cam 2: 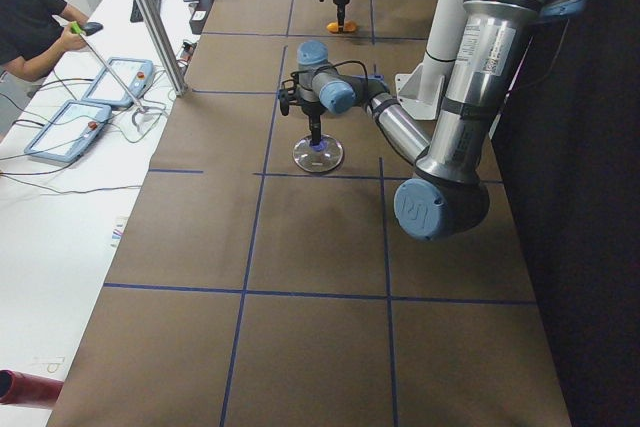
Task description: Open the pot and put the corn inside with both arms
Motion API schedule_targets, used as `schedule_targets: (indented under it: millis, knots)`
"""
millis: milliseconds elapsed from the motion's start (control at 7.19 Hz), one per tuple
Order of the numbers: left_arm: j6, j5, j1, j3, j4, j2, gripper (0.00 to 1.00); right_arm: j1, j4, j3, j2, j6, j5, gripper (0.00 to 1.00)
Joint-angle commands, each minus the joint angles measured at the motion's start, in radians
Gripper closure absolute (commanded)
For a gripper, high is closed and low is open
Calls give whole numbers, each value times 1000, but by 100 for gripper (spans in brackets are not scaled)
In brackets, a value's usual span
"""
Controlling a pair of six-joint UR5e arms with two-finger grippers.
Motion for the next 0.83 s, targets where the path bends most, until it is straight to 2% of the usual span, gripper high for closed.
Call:
schedule_targets:
  millis: [0, 139, 278, 557, 696]
  knots:
    - [-6, 0, 0, -3, 0, 0, 0, -15, 0, -16, -5, 0, -22, 47]
    - [-32, 0, 1, -6, 0, -5, 0, -15, 0, -17, -9, -1, -22, 95]
    - [-37, 0, 3, -6, 0, -11, 0, -12, 1, -17, -14, -9, -21, 100]
    - [-36, 0, 1, -16, -2, -11, 0, -11, 3, 4, -8, -6, -7, 100]
    - [-36, 0, 0, -35, -2, -9, 0, -14, -6, 66, 6, 6, -10, 100]
